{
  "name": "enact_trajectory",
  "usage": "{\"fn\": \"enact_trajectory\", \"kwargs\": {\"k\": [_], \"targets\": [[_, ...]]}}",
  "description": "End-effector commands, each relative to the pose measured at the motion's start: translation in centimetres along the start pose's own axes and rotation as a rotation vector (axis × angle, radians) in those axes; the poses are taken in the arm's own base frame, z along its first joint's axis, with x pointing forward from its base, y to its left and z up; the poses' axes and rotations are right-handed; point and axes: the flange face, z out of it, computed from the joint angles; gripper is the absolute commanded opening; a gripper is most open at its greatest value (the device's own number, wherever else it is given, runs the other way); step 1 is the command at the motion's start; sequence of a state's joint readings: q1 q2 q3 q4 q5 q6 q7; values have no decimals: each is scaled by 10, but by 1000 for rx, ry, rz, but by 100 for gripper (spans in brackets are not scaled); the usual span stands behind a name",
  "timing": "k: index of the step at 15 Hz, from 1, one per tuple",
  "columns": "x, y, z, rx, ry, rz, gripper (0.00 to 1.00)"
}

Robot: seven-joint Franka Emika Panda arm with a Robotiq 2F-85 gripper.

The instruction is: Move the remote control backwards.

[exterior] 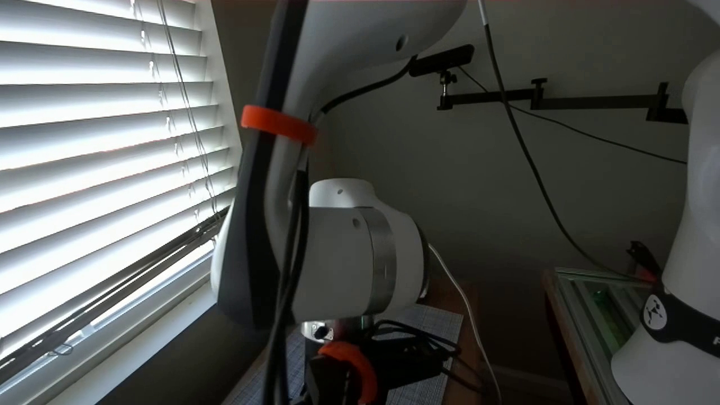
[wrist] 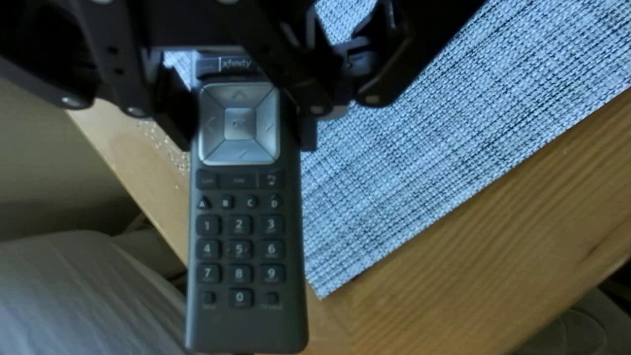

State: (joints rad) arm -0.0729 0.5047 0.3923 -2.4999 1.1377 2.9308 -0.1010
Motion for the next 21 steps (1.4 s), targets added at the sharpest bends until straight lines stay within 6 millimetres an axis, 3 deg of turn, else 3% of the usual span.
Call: {"fn": "enact_trajectory", "kwargs": {"k": [1,2,3,7,8,17,21], "targets": [[9,-4,-26,105,32,119,28],[7,-1,-27,109,18,115,28],[9,-1,-17,71,20,96,53],[10,-1,-21,88,24,113,53],[10,-1,-21,88,24,113,28],[66,-37,-26,175,102,419,28],[74,-57,-14,210,74,523,28]]}}
